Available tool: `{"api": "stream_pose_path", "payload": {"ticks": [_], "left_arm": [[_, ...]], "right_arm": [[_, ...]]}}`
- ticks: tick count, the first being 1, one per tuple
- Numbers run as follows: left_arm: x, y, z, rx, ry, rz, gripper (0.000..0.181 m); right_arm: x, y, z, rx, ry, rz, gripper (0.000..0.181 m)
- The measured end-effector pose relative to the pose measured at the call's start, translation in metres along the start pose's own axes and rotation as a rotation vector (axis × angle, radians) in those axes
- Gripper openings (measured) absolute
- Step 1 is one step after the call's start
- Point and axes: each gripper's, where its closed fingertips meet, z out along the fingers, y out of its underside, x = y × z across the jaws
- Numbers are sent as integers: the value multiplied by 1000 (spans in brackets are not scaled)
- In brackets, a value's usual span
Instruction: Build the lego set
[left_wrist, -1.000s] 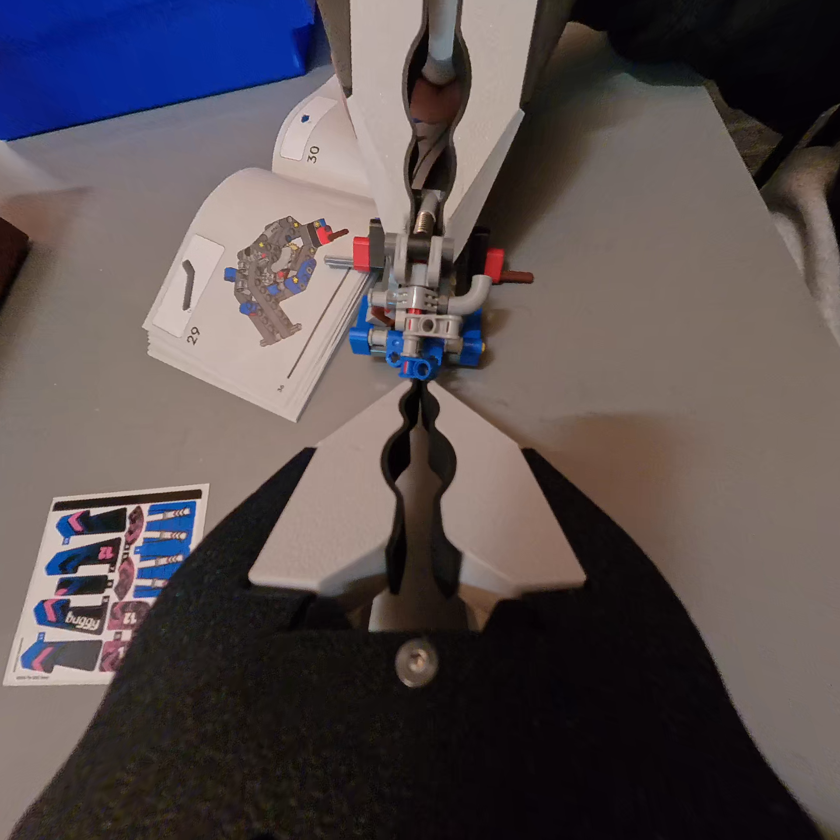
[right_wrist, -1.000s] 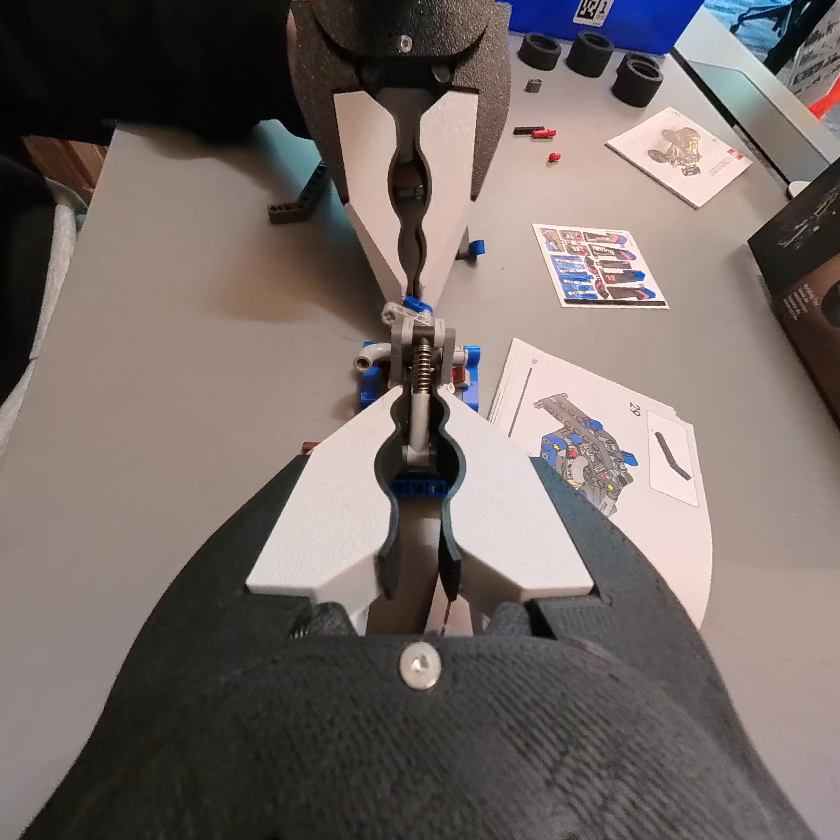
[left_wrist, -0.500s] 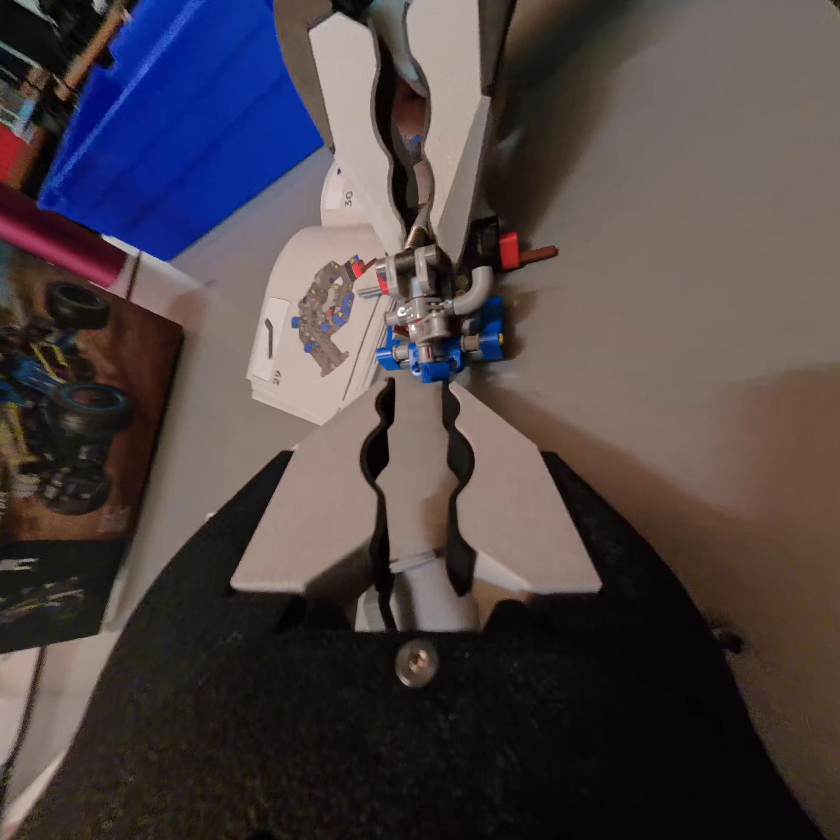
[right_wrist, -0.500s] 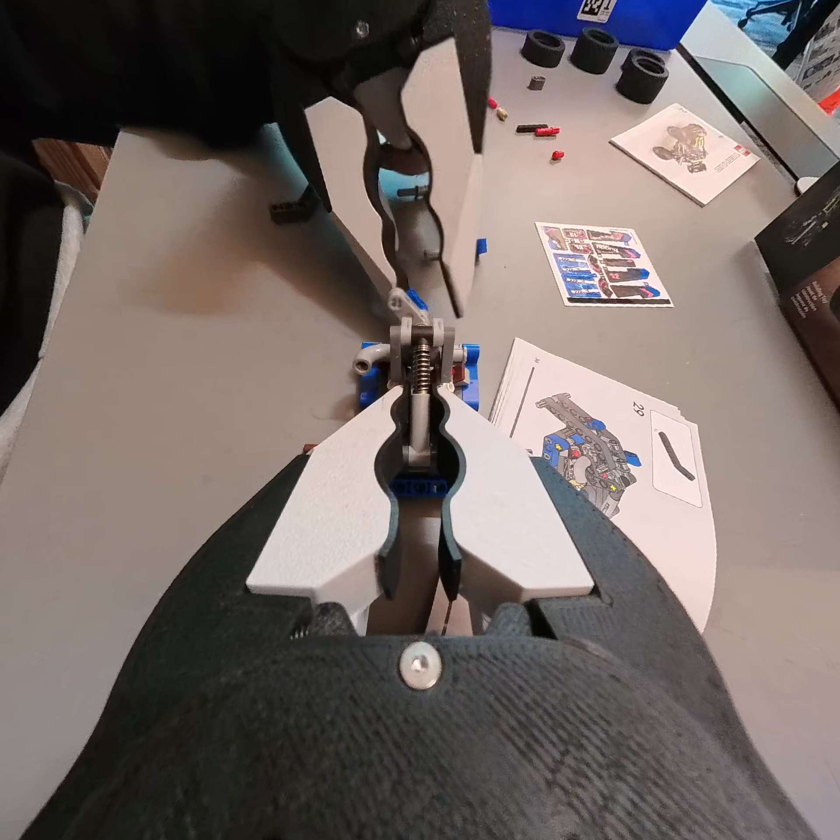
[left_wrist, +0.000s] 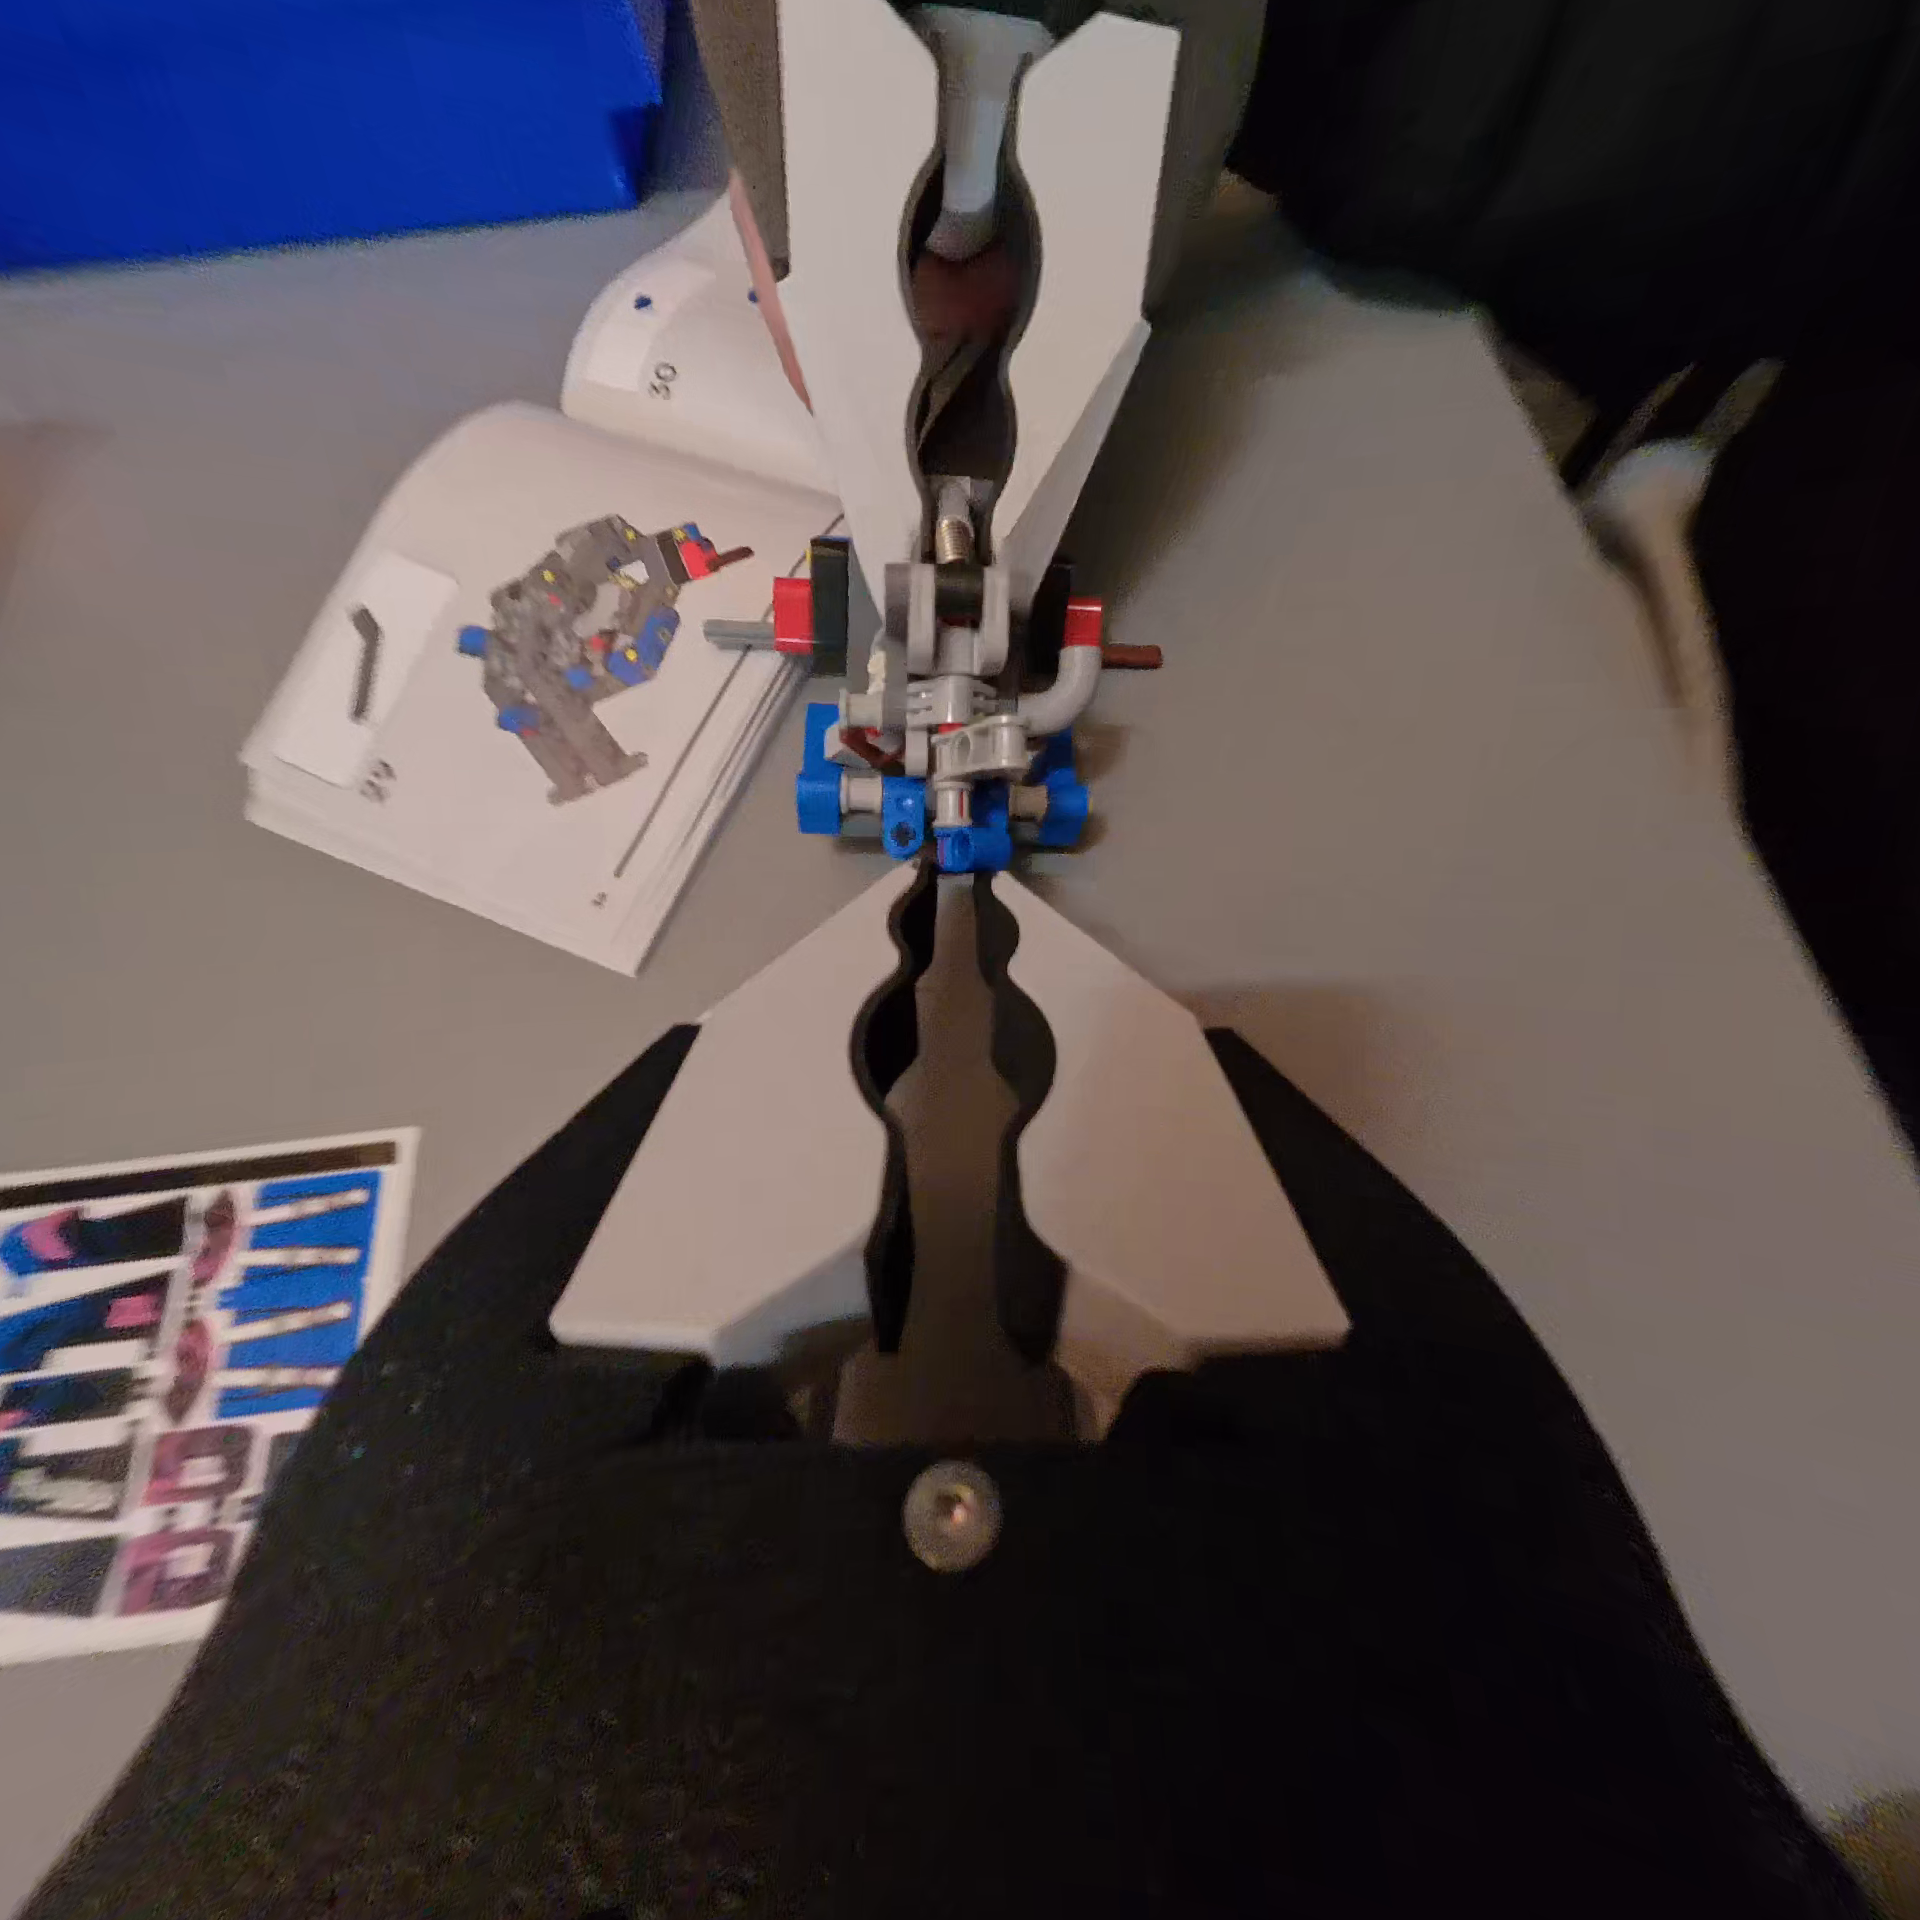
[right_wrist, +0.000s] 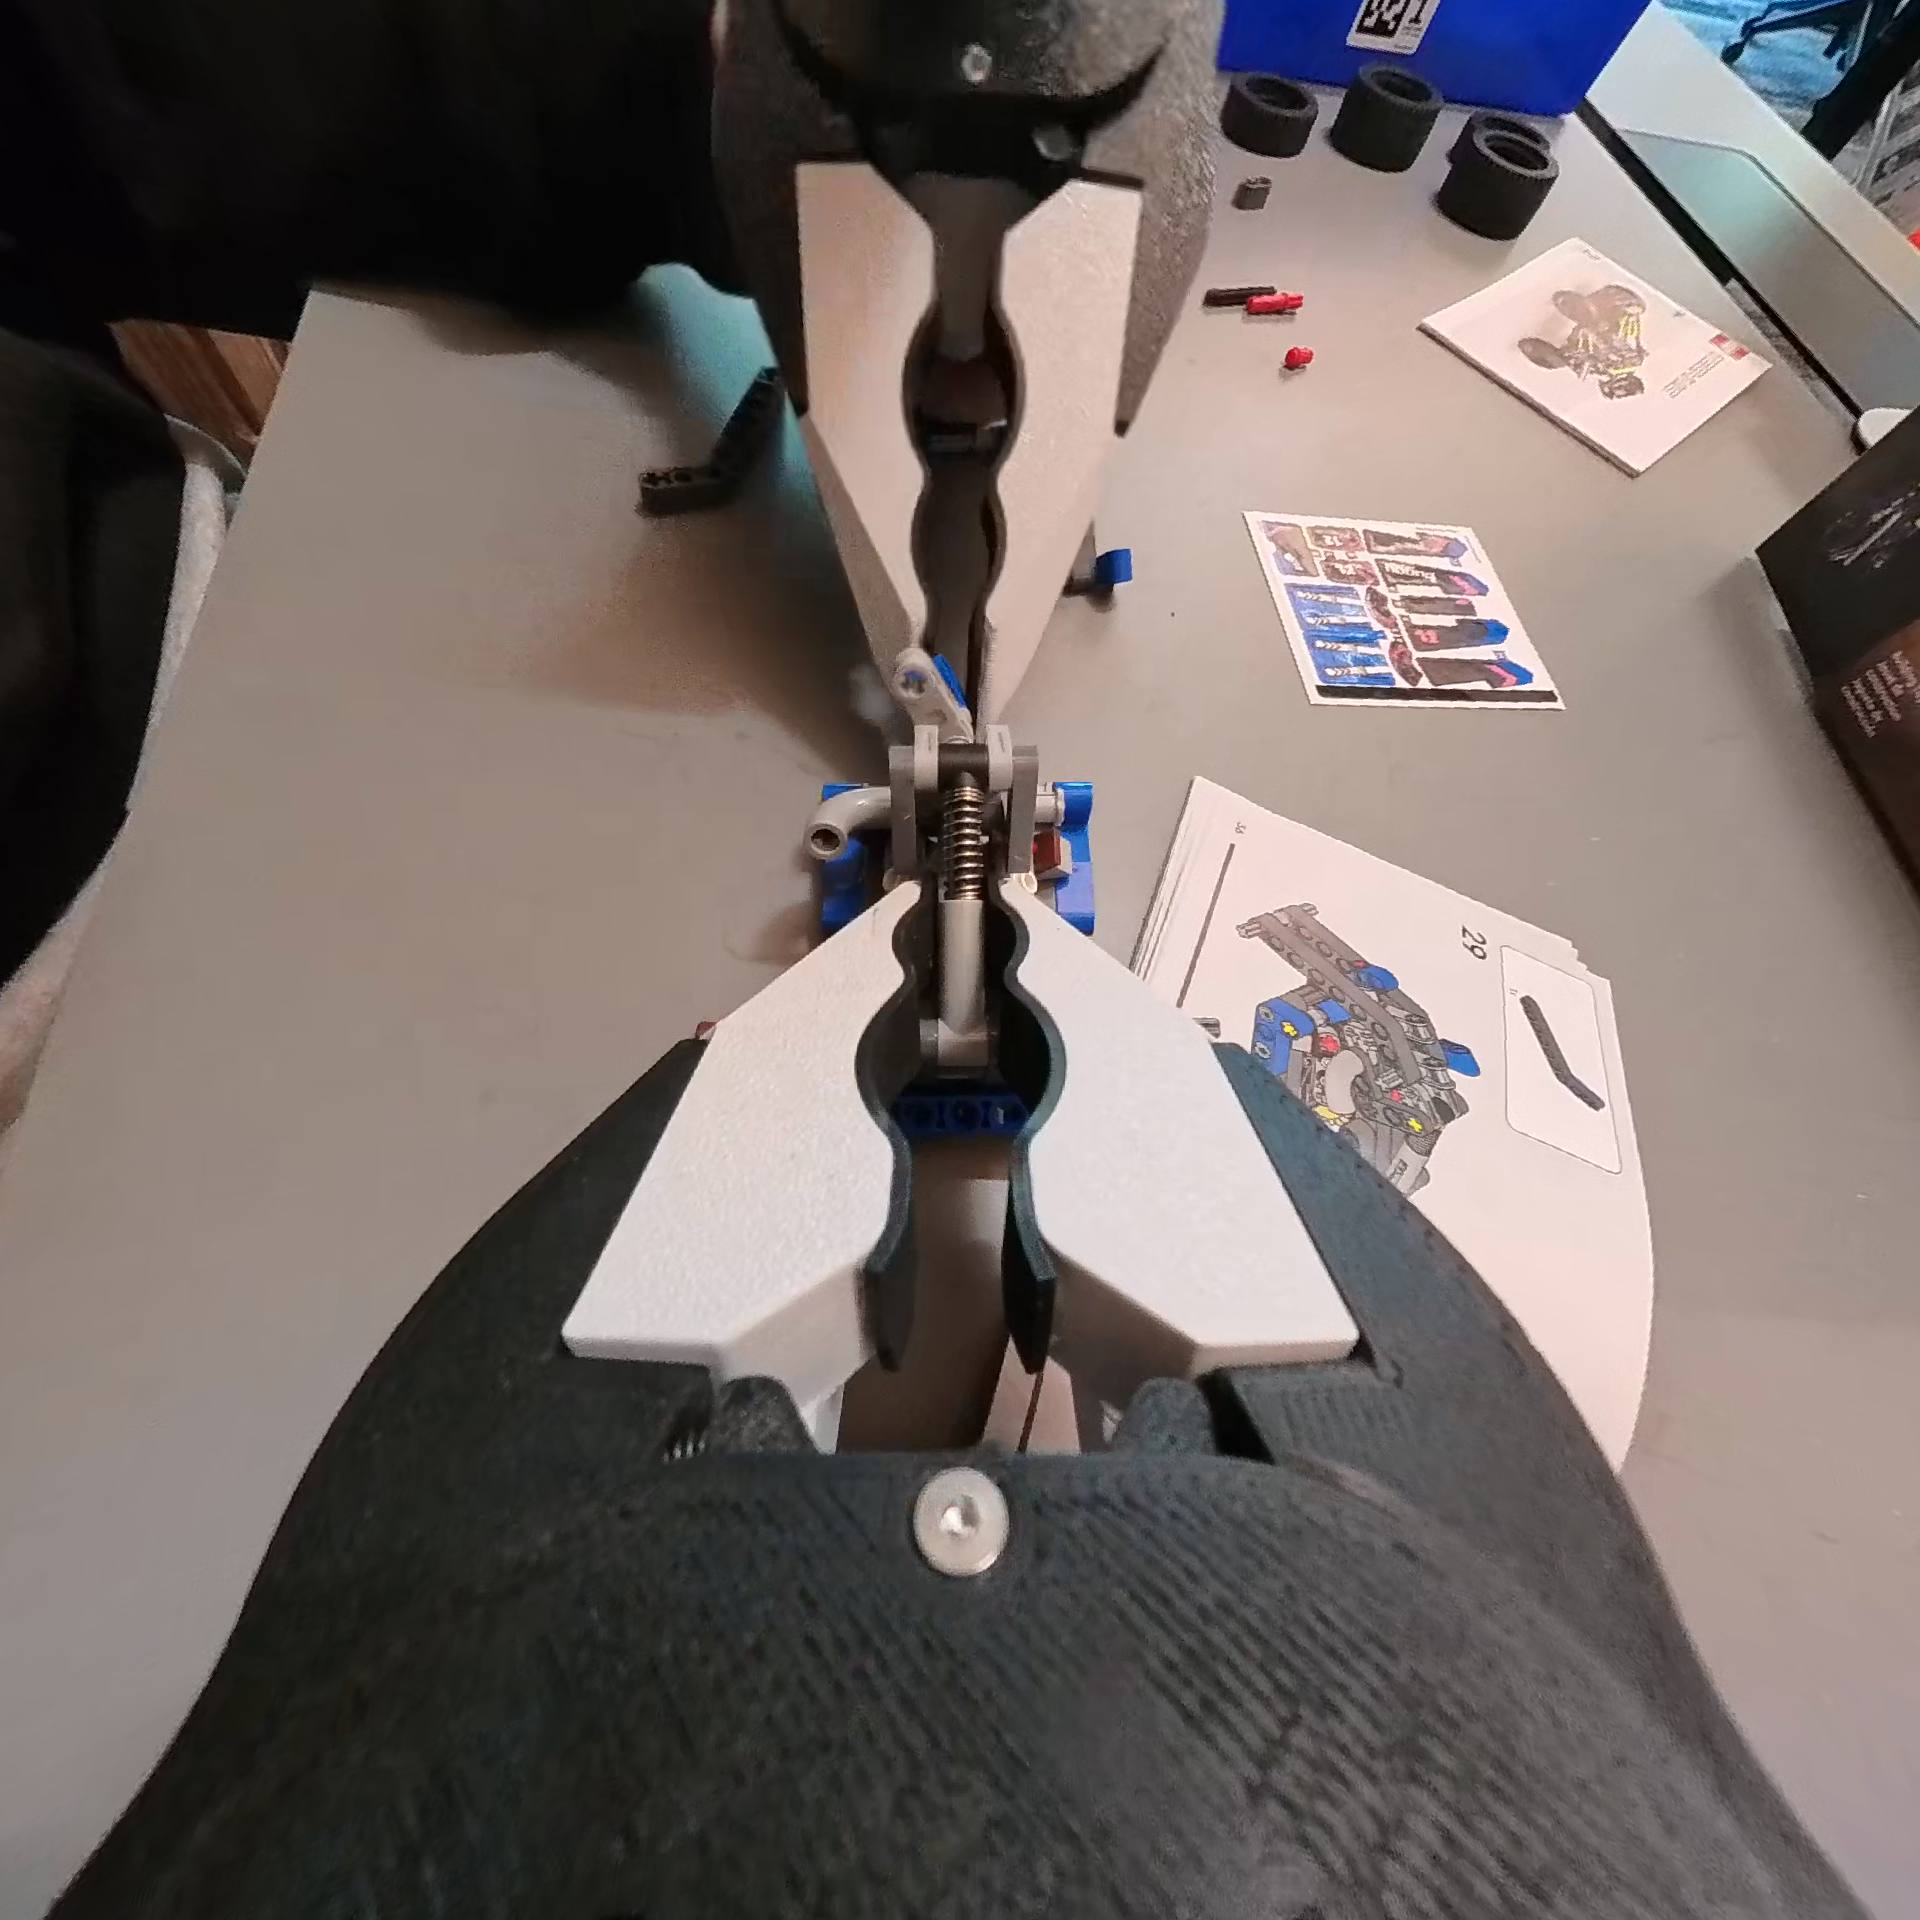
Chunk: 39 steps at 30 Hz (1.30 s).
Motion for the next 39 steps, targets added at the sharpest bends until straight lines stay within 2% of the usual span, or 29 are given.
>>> {"api": "stream_pose_path", "payload": {"ticks": [6,9,14,20,23,26,32,36,39], "left_arm": [[3,0,1,1,160,-270,1],[-6,2,6,-19,121,-311,0],[-8,3,-1,-6,69,-192,1],[4,17,-8,-58,-27,28,23],[6,6,-6,-21,-118,202,23],[-3,6,-7,-79,-262,405,23],[-4,1,-13,-110,-450,678,27],[-2,-3,-5,-128,-523,797,22],[0,-7,-1,-102,-504,798,15]], "right_arm": [[-1,0,0,-1,-17,8,6],[-3,0,1,0,-32,7,6],[-3,-2,2,0,-21,3,6],[-3,-2,2,0,-24,6,6],[-3,-1,2,0,-22,3,6],[-3,-1,2,0,-24,5,6],[-3,-2,2,0,-22,2,6],[-3,-1,2,0,-23,3,6],[-3,-1,2,0,-21,1,6]]}}
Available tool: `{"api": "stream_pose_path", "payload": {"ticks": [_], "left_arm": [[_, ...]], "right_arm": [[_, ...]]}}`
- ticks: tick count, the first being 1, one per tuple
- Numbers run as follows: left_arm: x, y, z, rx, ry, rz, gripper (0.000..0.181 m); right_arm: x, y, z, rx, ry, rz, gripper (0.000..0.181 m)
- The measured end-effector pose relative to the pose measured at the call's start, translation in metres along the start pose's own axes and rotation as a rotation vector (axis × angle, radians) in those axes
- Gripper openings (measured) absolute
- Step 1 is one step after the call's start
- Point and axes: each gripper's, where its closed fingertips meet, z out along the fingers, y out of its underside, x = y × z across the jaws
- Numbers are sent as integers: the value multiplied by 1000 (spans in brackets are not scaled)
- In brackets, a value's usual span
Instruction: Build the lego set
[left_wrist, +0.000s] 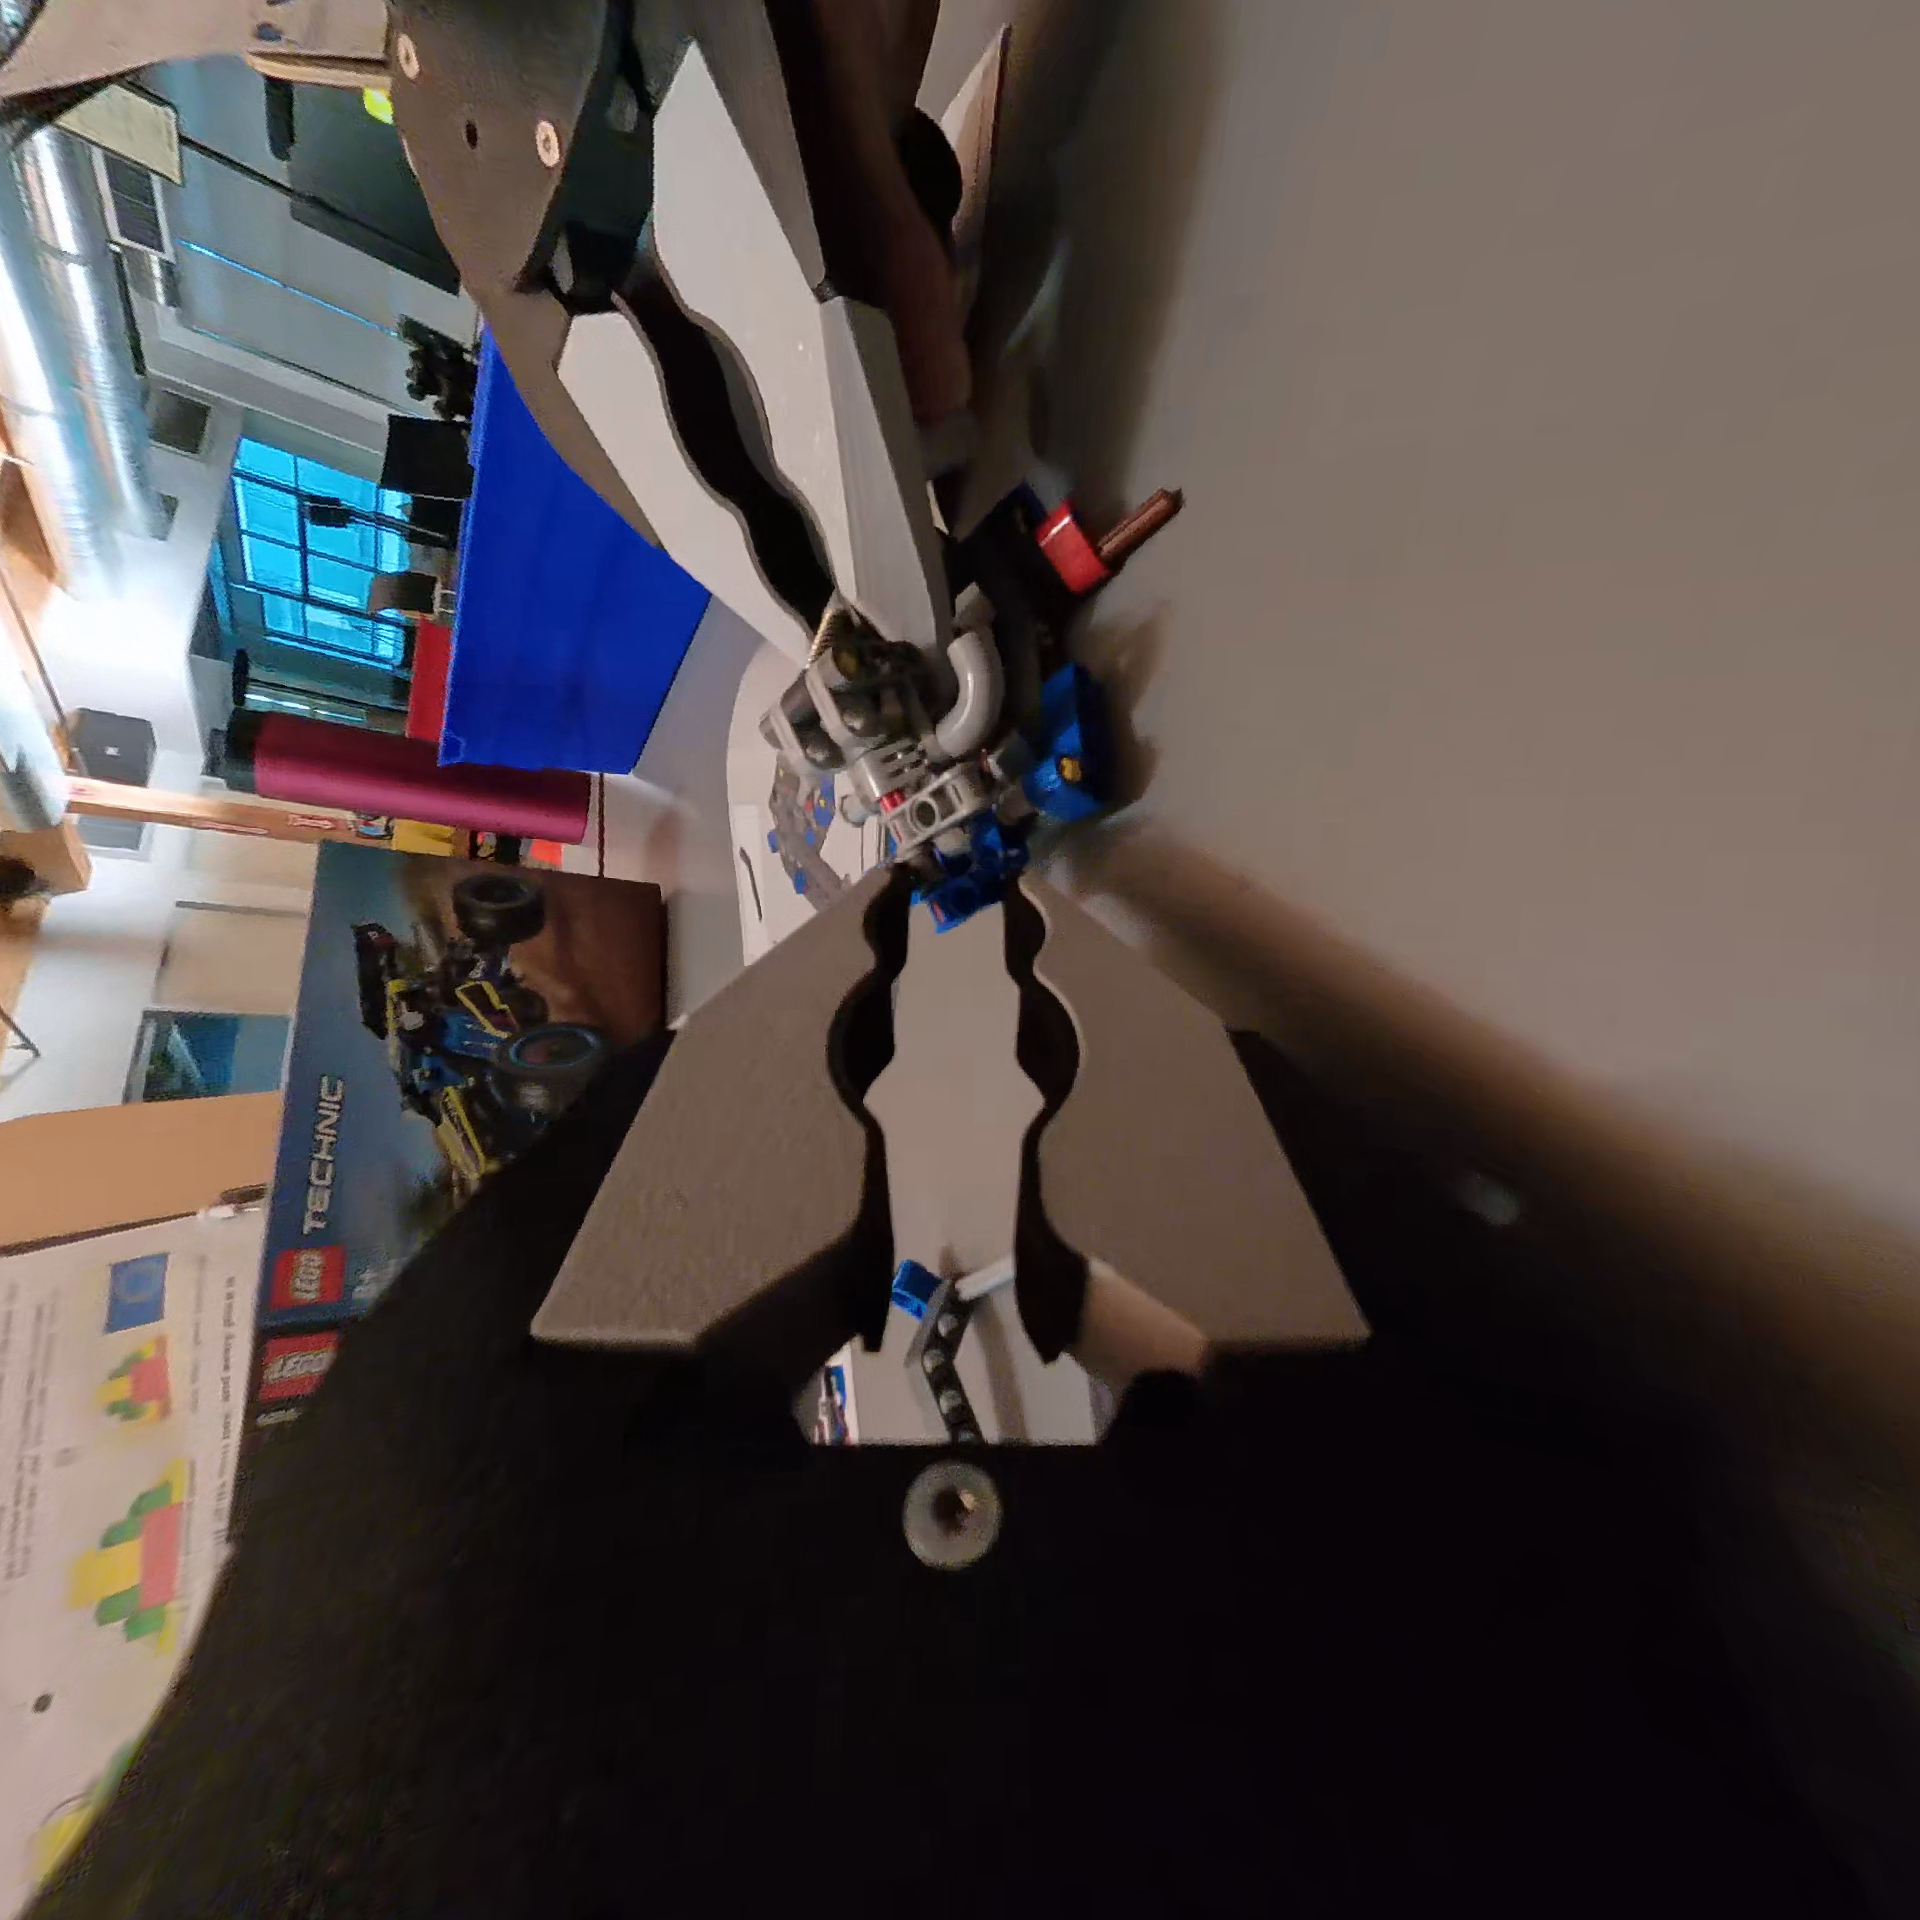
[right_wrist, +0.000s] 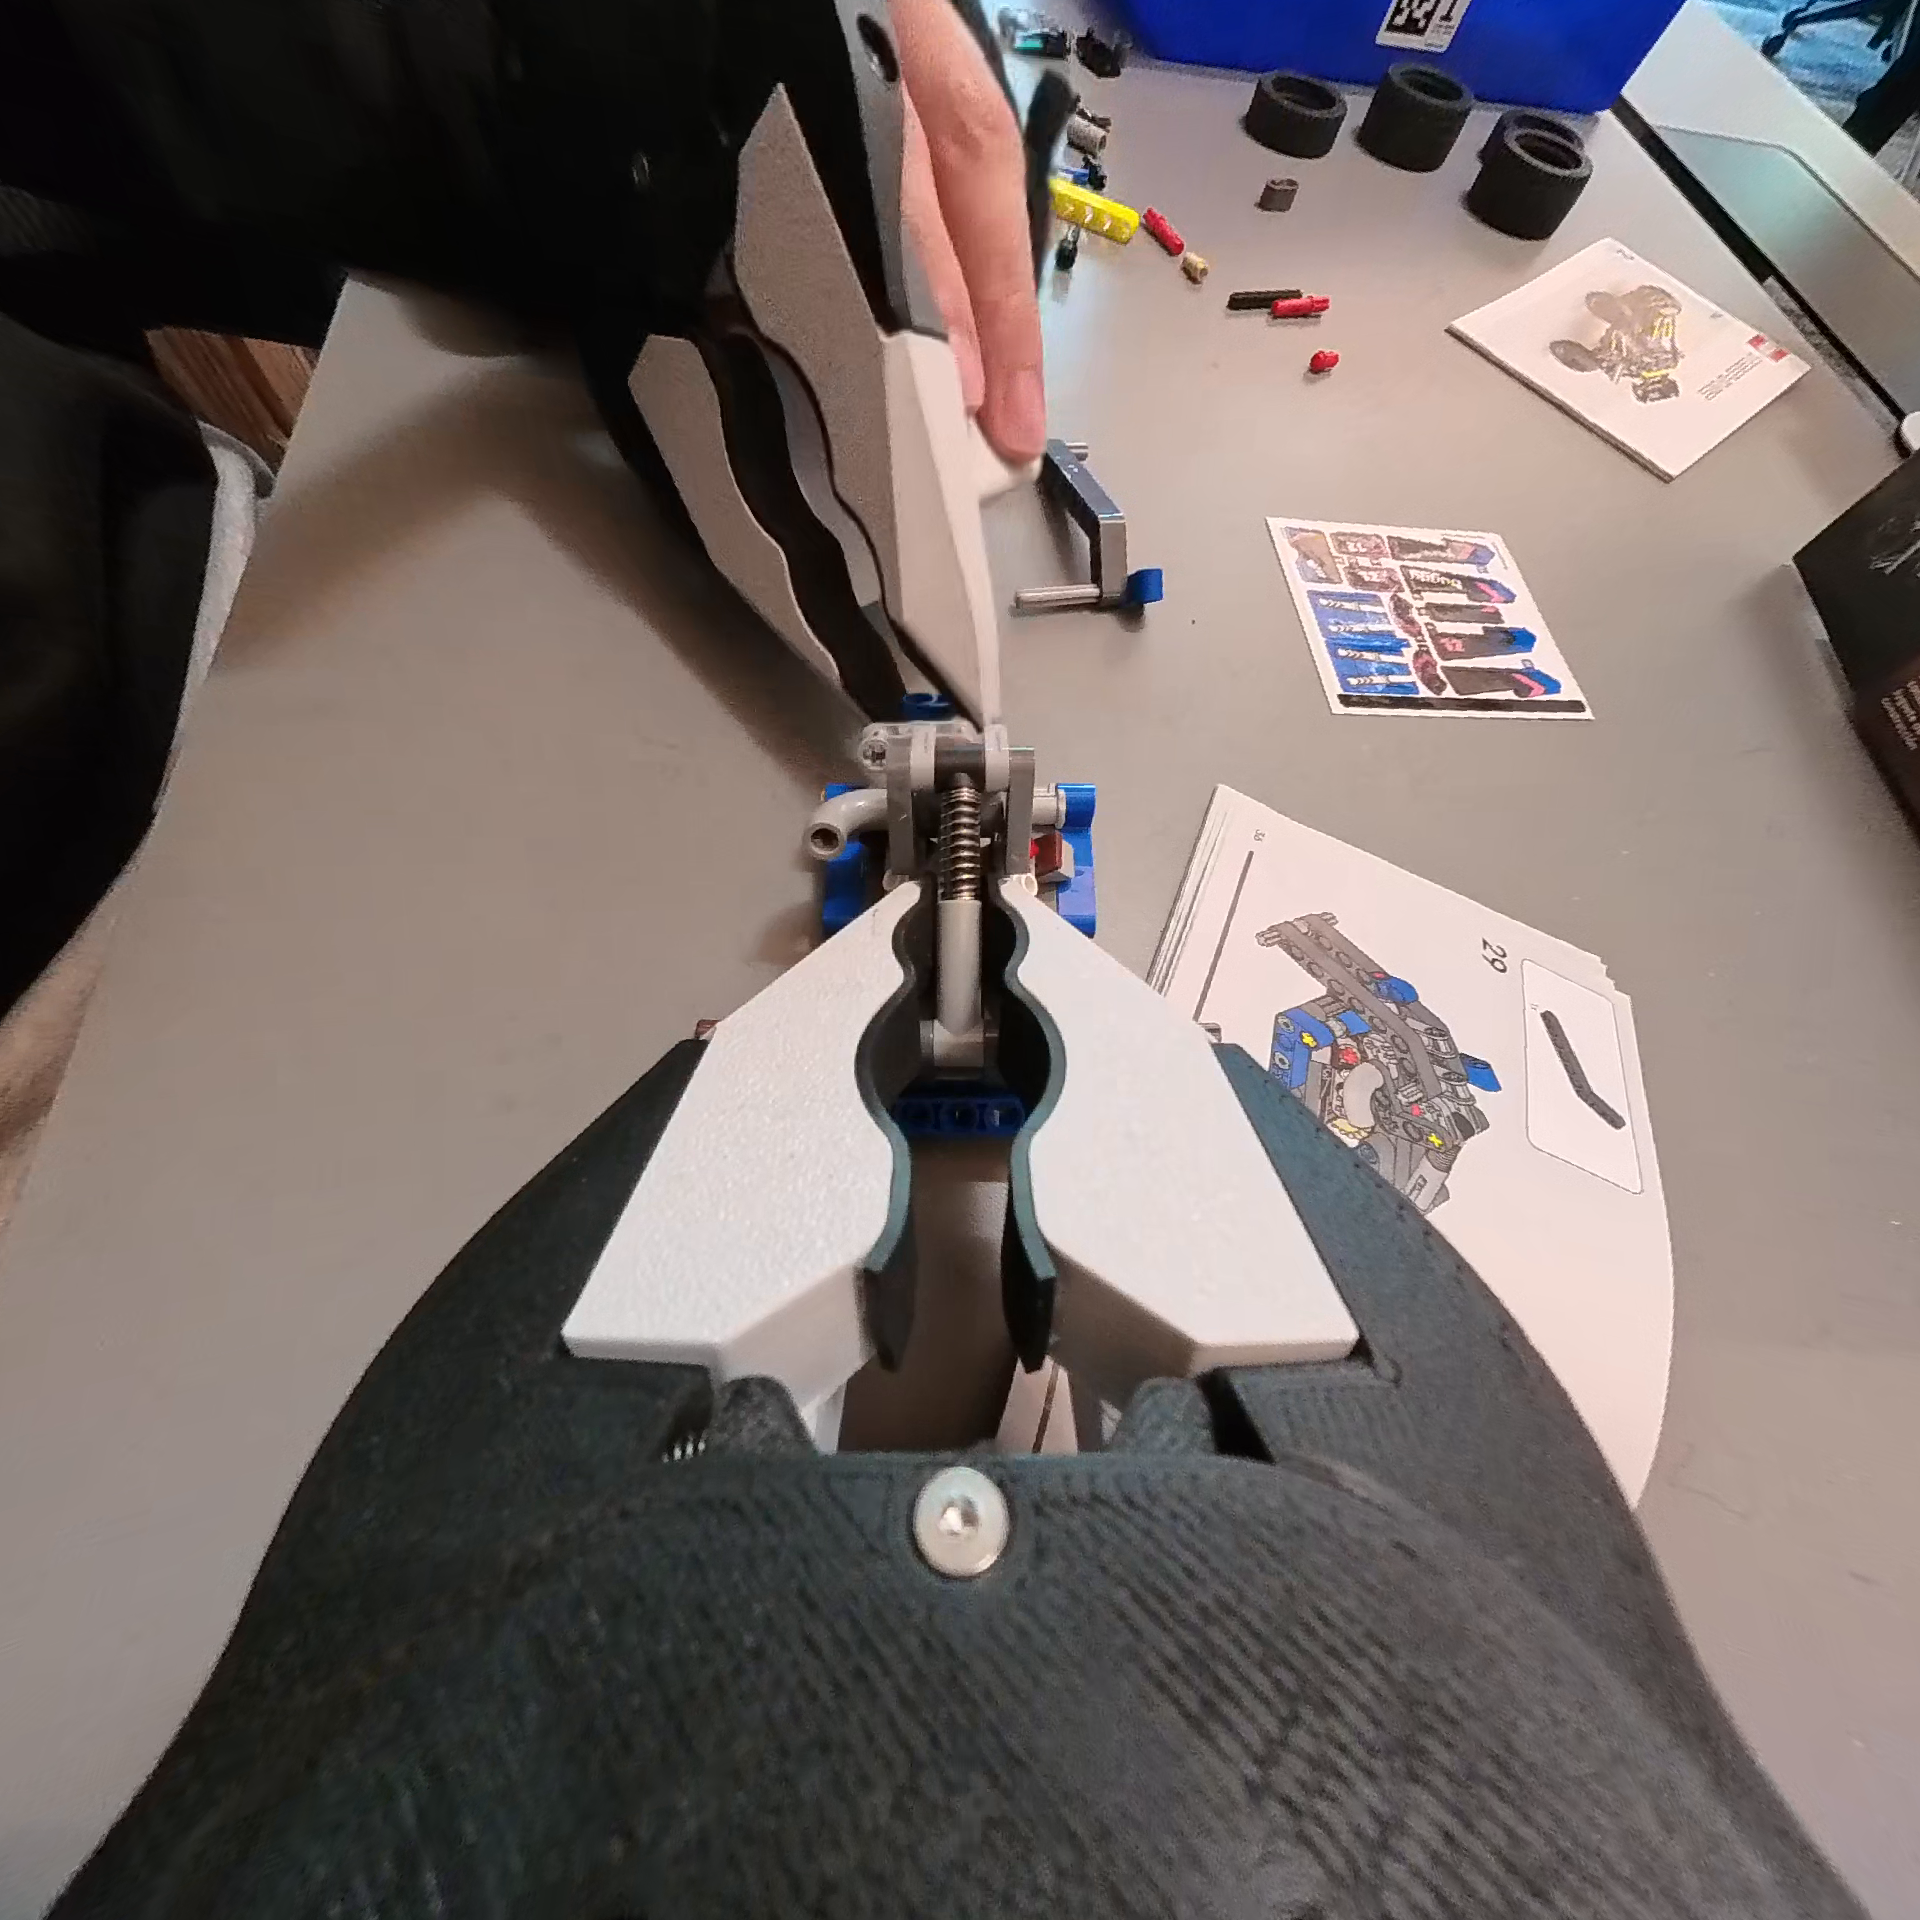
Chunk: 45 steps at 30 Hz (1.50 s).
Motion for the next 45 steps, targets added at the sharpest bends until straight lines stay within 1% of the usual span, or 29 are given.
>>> {"api": "stream_pose_path", "payload": {"ticks": [2,4,8,11,13,14,15,16,17,22,26,29,31,33,42,45], "left_arm": [[-1,-1,-1,20,30,-63,13],[1,-3,-2,60,96,-195,13],[2,-6,-5,168,319,-567,12],[1,-8,-5,192,458,-723,11],[-1,-9,-5,205,526,-832,11],[-4,-9,-5,216,539,-877,10],[-10,-10,-4,241,519,-905,9],[-11,-11,-4,251,512,-888,9],[-9,-12,-5,251,510,-852,4],[-10,-10,-4,242,410,-744,2],[-10,-9,-4,238,447,-797,2],[-10,-9,-4,225,545,-971,0],[-12,-7,-3,224,562,-1020,0],[-11,-7,-3,224,570,-1008,0],[-11,-9,-2,227,502,-874,0],[-11,-9,-2,232,485,-855,0]], "right_arm": [[0,0,0,0,0,1,6],[0,0,0,0,-1,2,6],[-1,0,0,1,-9,5,6],[-1,0,0,1,-12,6,6],[-1,0,0,1,-14,9,6],[-1,0,0,1,-13,8,6],[0,0,0,0,-9,8,6],[0,0,0,1,-10,8,6],[-1,0,0,1,-15,8,6],[0,0,0,0,-12,9,6],[-1,0,0,0,-13,8,6],[0,0,0,0,-14,13,6],[0,0,0,-1,-15,17,6],[0,0,0,-2,-16,14,6],[-1,0,0,-3,-27,18,7],[-1,0,0,-2,-26,17,6]]}}
